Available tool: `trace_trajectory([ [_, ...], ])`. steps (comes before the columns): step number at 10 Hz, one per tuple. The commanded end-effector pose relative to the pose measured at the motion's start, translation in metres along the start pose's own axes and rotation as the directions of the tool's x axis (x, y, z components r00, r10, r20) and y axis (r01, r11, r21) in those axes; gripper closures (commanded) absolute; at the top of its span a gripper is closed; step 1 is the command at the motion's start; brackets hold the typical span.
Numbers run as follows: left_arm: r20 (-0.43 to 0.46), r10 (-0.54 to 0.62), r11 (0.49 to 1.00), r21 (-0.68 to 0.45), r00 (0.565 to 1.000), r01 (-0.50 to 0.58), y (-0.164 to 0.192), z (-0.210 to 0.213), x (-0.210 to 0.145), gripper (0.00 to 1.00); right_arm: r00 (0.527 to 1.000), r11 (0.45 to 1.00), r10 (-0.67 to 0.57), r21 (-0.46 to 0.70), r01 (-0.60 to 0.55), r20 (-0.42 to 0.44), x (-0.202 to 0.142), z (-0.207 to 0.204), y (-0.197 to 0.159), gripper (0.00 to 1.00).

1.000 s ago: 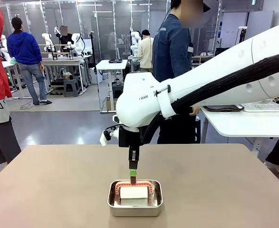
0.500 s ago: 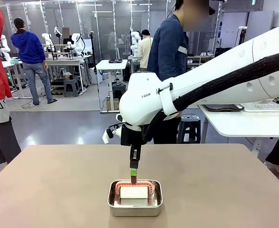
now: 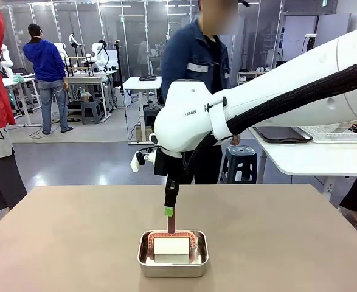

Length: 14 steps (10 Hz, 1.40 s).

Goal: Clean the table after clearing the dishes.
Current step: Place the Lint Roller back on top of the Airtight Container.

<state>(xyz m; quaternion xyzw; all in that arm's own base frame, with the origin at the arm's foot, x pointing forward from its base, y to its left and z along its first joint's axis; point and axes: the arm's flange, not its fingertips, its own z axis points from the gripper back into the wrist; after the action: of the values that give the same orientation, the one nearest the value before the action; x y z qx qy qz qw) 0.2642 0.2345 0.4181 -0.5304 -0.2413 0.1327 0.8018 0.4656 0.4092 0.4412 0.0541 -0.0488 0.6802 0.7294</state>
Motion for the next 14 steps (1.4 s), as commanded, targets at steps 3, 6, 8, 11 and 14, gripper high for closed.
trace_trajectory([
  [3,-0.007,0.004,1.0,0.008,1.0,-0.004,-0.003,0.004,-0.002,0.17,1.0,1.0,-0.001,-0.005,0.001,0.002,-0.001,0.003,0.0,0.0],
  [6,-0.007,0.004,1.0,0.008,1.0,-0.004,-0.003,0.004,-0.002,0.17,1.0,1.0,-0.001,-0.005,0.001,0.002,-0.001,0.003,0.0,0.0],
  [8,-0.007,0.004,1.0,0.008,1.0,-0.004,-0.003,0.004,-0.002,0.17,1.0,1.0,-0.001,-0.005,0.001,0.002,-0.001,0.003,0.0,0.0],
  [11,-0.007,0.004,1.0,0.008,1.0,-0.004,-0.003,0.004,-0.002,0.17,1.0,1.0,-0.001,-0.005,0.001,0.002,-0.001,0.003,0.0,0.0],
  [14,-0.007,0.004,1.0,0.008,1.0,-0.004,-0.003,0.004,-0.002,0.17,0.981,0.991,-0.132,0.016,0.131,0.141,-0.025,0.049,-0.021,0.0],
])
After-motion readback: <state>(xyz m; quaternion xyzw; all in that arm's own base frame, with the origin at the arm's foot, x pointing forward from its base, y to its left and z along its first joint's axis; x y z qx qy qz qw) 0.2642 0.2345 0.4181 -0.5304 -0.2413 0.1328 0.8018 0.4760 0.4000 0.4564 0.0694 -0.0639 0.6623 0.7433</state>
